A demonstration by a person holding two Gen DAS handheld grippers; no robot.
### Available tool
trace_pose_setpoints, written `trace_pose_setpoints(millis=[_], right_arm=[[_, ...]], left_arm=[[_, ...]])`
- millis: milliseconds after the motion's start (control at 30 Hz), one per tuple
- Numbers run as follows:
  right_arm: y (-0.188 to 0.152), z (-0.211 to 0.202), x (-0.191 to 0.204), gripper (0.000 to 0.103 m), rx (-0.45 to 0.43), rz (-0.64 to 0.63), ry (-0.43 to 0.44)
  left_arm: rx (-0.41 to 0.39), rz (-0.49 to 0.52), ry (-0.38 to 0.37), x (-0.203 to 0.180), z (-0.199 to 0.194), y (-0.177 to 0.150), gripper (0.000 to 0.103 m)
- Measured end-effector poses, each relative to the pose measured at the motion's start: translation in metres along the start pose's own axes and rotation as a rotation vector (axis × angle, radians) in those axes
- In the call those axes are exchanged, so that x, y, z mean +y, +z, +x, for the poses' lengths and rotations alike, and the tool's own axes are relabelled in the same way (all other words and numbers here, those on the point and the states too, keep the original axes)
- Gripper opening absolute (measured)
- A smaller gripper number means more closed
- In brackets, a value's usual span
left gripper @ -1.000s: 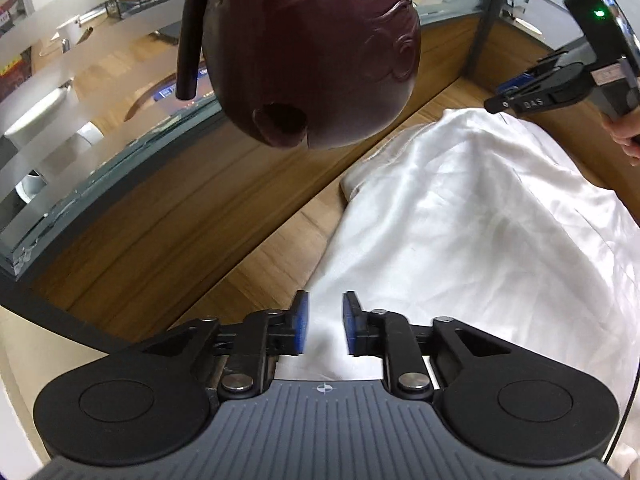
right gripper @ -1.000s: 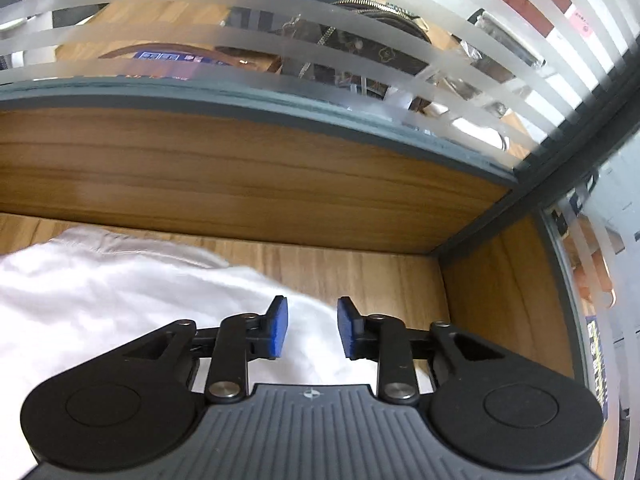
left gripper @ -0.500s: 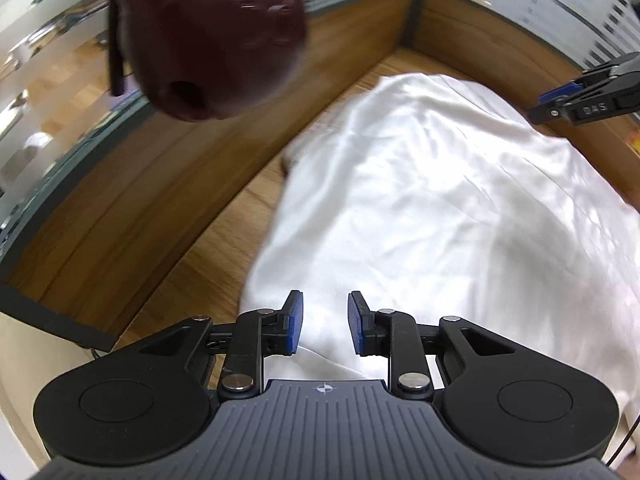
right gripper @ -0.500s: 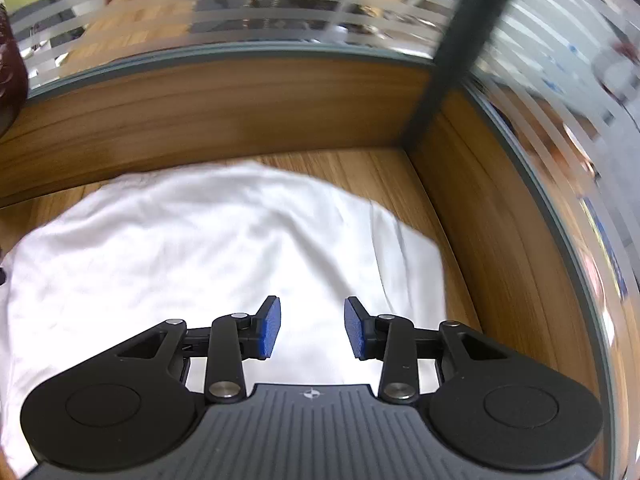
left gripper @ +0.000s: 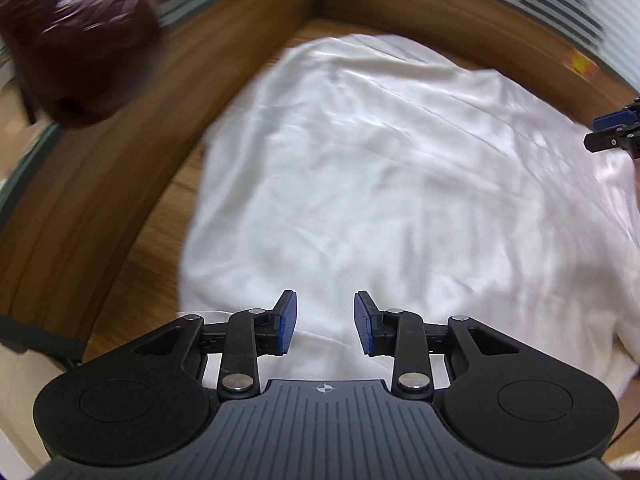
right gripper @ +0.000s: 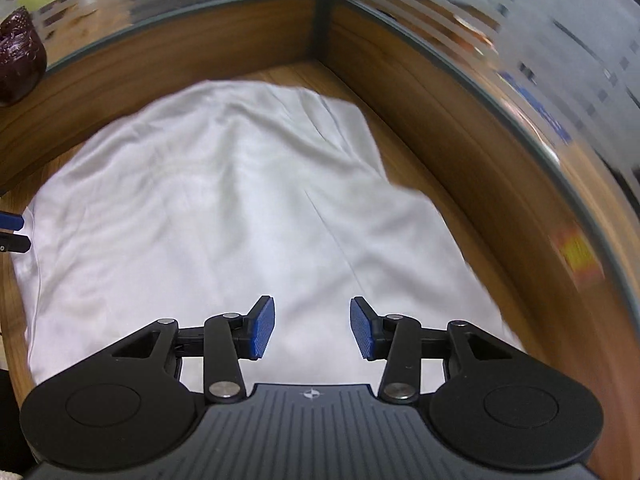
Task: Fold clothes
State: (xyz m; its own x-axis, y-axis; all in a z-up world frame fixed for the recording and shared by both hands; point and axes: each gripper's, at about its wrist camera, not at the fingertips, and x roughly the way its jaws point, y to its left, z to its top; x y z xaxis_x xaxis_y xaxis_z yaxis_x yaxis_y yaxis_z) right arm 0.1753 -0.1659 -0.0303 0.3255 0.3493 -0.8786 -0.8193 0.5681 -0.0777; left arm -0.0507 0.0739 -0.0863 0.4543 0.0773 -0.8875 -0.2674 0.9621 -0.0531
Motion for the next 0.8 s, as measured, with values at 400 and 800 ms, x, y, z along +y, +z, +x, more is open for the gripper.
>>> trace_pose_setpoints(millis=[400,800], right_arm=[[-0.127,-0.044,-0.022,0.049,0.031,0.182,-0.057],[-0.185,-0.076,0.023,0.049,0.029,0.225,-0.042]], left_arm=[[0.024,0.137,-0.006,-0.032,-0.009,-0.034,0.039],[0.087,0.234,0.018,0.005,-0.009,-0.067,0.04]])
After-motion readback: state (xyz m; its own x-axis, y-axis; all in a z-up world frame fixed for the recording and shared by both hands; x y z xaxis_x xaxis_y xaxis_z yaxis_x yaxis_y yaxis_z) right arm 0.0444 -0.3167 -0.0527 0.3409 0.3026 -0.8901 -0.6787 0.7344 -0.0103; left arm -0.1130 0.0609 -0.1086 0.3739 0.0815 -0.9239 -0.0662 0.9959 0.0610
